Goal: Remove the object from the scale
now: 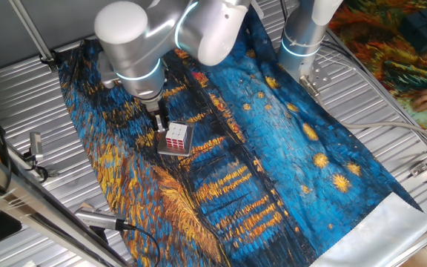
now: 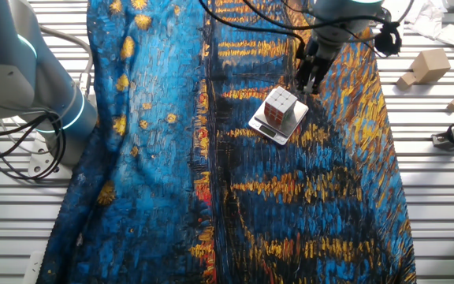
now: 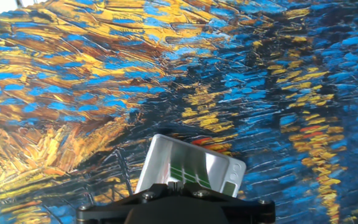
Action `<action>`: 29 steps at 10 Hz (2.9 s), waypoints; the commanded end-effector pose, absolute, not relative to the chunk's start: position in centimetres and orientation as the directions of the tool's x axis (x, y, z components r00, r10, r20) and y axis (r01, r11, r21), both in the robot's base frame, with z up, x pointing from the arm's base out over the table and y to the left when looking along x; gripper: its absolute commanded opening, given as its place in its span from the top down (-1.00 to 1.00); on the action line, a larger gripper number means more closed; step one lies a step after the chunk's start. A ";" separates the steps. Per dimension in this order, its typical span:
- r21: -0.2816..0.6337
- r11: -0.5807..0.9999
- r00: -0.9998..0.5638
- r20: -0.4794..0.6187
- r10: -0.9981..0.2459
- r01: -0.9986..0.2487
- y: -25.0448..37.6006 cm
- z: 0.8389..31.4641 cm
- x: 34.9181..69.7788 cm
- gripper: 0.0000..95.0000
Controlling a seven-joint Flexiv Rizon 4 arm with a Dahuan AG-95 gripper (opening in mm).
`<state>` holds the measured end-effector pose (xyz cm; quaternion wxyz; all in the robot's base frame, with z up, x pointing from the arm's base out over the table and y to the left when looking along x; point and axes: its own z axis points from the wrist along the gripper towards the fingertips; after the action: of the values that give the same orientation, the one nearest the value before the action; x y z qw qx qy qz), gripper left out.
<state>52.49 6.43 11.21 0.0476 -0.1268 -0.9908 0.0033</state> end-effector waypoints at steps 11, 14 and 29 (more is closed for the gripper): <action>-0.024 0.967 -0.964 0.081 0.254 0.252 6.2 10.5 52.1 -1.00; -0.022 0.967 -0.964 0.084 0.253 0.252 6.2 10.5 52.1 -1.00; -0.033 0.967 -0.965 0.070 0.254 0.253 6.0 5.3 52.4 -0.60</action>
<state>52.39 6.03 5.44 0.0372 -0.1279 -0.9910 0.0119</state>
